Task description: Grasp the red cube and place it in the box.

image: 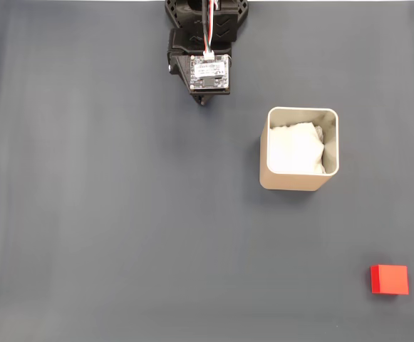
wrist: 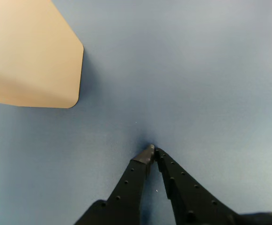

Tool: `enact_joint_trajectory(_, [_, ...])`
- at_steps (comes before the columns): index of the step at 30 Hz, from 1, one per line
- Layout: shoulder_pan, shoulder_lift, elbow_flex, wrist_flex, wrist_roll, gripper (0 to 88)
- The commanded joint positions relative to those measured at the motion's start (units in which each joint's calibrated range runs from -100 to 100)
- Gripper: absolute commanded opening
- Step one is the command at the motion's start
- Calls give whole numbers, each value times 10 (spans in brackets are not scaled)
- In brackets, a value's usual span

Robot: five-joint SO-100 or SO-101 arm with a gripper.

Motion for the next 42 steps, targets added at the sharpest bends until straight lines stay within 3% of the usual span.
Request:
enact_joint_trajectory(1, [-4,2,6,9,-5,2])
enact_joint_trajectory(25, [-4,1,6,7,-4,2])
enact_joint_trajectory(42, [0,8,1,-268,-36,2])
